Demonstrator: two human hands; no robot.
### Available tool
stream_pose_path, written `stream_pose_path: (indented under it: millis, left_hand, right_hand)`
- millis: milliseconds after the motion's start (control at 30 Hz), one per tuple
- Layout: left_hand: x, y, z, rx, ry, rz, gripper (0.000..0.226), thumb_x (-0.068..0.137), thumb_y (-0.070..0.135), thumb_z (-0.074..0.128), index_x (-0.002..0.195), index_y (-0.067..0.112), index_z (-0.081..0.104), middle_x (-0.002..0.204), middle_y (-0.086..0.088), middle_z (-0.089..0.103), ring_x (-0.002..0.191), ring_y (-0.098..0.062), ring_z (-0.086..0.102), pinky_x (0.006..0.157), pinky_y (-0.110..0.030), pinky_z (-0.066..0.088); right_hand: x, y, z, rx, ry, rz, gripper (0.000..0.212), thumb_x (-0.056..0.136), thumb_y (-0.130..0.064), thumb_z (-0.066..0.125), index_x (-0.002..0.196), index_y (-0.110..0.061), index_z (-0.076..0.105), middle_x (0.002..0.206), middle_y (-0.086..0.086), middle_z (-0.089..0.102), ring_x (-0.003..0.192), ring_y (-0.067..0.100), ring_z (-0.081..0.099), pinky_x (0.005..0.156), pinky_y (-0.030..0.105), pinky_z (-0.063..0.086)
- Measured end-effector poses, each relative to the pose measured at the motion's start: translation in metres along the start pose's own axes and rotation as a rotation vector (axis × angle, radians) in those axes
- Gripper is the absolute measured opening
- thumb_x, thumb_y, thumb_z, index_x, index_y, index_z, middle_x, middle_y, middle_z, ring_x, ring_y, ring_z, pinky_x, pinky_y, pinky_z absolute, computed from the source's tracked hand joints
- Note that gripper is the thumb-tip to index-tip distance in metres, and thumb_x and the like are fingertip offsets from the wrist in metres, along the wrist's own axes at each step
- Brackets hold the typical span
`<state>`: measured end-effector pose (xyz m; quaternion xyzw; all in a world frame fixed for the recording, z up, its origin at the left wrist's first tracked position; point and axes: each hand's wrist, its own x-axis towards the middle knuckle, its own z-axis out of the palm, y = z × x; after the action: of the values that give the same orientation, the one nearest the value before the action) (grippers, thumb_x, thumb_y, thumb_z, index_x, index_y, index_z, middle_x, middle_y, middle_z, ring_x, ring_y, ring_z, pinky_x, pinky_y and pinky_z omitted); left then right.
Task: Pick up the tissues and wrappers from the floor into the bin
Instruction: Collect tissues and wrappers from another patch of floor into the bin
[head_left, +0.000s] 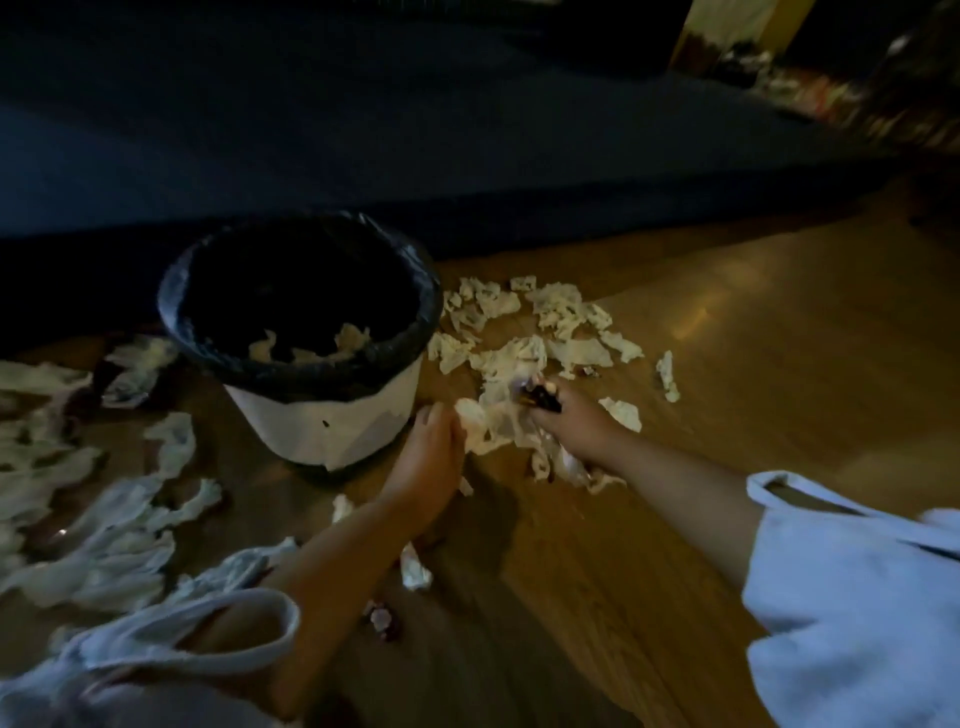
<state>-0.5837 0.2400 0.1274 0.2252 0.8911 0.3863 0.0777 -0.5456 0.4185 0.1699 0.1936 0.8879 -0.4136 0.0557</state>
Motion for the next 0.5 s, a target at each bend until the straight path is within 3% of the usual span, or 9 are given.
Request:
stream_pose_path:
  millis: [67, 167, 267, 367, 433, 500]
  left_hand:
    - [0.000, 0.018, -0.046, 0.034, 0.090, 0.085, 0.008, 0.097, 0.013, 0.040, 0.094, 0.010, 0.046, 0.089, 0.004, 0.041, 0.074, -0.007, 0.039, 0.061, -0.010, 0.036]
    - [0.016, 0.024, -0.094, -0.099, 0.258, 0.047, 0.011, 0.096, 0.012, 0.042, 0.086, 0.017, 0.041, 0.081, 0.006, 0.040, 0.067, -0.006, 0.041, 0.060, -0.010, 0.040]
    - [0.044, 0.005, -0.128, -0.267, 0.360, -0.169, 0.012, 0.095, 0.016, 0.046, 0.084, 0.021, 0.044, 0.083, 0.002, 0.047, 0.069, -0.008, 0.047, 0.054, -0.018, 0.038]
    - [0.068, -0.015, -0.154, -0.327, 0.425, -0.306, 0.013, 0.094, 0.019, 0.048, 0.087, 0.010, 0.054, 0.080, -0.004, 0.052, 0.065, -0.013, 0.049, 0.049, -0.022, 0.037]
    - [0.080, -0.028, -0.165, -0.450, 0.389, -0.460, 0.020, 0.093, 0.019, 0.047, 0.077, 0.010, 0.054, 0.070, -0.005, 0.050, 0.058, -0.015, 0.046, 0.050, -0.025, 0.037]
    - [0.086, -0.034, -0.173, -0.674, 0.305, -0.623, 0.015, 0.094, 0.018, 0.047, 0.084, 0.008, 0.052, 0.069, -0.006, 0.048, 0.059, -0.016, 0.046, 0.061, -0.028, 0.043]
  right_hand:
    - [0.008, -0.049, -0.010, 0.011, 0.030, -0.065, 0.044, 0.093, -0.016, 0.051, 0.136, -0.014, 0.039, 0.120, 0.012, 0.056, 0.095, 0.021, 0.055, 0.070, 0.024, 0.040]
    - [0.029, -0.107, -0.010, 0.060, 0.048, -0.136, 0.040, 0.093, -0.020, 0.051, 0.132, -0.014, 0.043, 0.104, 0.006, 0.055, 0.081, 0.016, 0.054, 0.063, 0.023, 0.042]
    - [0.057, -0.145, 0.008, 0.223, 0.032, -0.130, 0.039, 0.091, -0.026, 0.053, 0.128, -0.015, 0.048, 0.105, 0.005, 0.056, 0.089, 0.019, 0.054, 0.070, 0.029, 0.041]
    - [0.083, -0.172, 0.035, 0.452, -0.026, -0.093, 0.044, 0.090, -0.034, 0.056, 0.129, -0.016, 0.050, 0.120, 0.005, 0.058, 0.106, 0.022, 0.056, 0.085, 0.033, 0.046]
    - [0.100, -0.185, 0.053, 0.553, -0.086, -0.035, 0.050, 0.091, -0.038, 0.055, 0.132, -0.012, 0.046, 0.128, 0.008, 0.054, 0.113, 0.025, 0.054, 0.092, 0.036, 0.046]
    - [0.112, -0.189, 0.068, 0.630, -0.126, 0.013, 0.062, 0.090, -0.041, 0.055, 0.140, -0.012, 0.034, 0.136, 0.009, 0.047, 0.118, 0.025, 0.051, 0.097, 0.035, 0.044]
